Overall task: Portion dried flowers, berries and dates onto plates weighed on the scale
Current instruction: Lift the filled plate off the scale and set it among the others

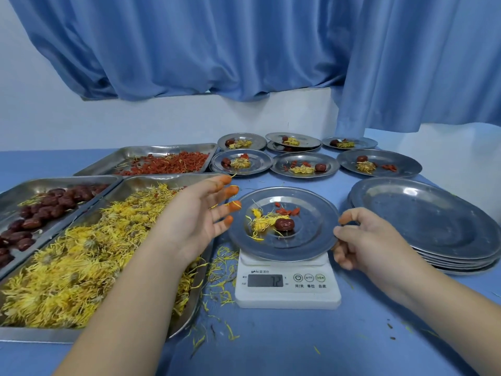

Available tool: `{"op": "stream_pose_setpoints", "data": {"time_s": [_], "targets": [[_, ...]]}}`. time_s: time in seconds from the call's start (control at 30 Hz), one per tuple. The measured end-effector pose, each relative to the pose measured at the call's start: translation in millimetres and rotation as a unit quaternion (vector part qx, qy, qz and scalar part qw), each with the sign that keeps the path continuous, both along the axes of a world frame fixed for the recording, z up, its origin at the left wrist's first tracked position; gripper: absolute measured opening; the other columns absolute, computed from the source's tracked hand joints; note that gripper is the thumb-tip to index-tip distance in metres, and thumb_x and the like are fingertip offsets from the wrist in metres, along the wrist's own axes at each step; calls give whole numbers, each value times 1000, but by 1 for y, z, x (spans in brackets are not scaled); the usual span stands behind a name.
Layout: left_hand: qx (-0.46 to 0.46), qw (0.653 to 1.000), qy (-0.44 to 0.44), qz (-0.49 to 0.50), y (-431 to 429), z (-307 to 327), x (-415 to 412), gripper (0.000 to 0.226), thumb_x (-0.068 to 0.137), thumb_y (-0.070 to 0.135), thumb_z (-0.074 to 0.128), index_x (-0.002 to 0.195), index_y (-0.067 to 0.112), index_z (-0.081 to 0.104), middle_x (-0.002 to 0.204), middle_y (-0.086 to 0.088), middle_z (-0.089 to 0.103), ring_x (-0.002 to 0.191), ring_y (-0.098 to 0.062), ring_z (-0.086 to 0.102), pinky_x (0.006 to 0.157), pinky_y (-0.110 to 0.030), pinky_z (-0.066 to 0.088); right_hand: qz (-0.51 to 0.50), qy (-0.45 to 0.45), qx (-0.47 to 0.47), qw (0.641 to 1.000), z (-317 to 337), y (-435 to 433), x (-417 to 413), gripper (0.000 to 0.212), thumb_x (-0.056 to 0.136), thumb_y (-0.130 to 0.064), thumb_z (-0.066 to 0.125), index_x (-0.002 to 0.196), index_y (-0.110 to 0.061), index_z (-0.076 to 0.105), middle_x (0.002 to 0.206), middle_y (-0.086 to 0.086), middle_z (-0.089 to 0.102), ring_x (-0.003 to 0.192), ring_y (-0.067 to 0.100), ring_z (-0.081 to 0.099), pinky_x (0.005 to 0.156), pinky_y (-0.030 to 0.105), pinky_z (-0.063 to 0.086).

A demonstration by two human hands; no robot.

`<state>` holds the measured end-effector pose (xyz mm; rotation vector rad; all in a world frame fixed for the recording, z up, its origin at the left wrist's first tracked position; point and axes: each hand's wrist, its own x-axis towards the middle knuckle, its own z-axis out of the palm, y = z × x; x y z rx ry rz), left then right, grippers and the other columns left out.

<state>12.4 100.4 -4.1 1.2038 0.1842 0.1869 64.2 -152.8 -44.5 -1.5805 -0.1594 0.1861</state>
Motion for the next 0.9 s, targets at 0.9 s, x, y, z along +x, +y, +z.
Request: {"op": "stream_pose_setpoints", "data": {"time_s": [0.9], "targets": [[-161, 985, -58, -31, 5, 6, -5, 28, 94, 25, 48, 111, 14, 67, 104, -8, 75, 90, -27, 73, 70, -36, 50, -218, 29, 128, 967, 74, 56, 153, 29, 95, 5, 34, 119, -8, 46, 83, 14, 53, 53, 16, 55, 37, 16, 43]]}}
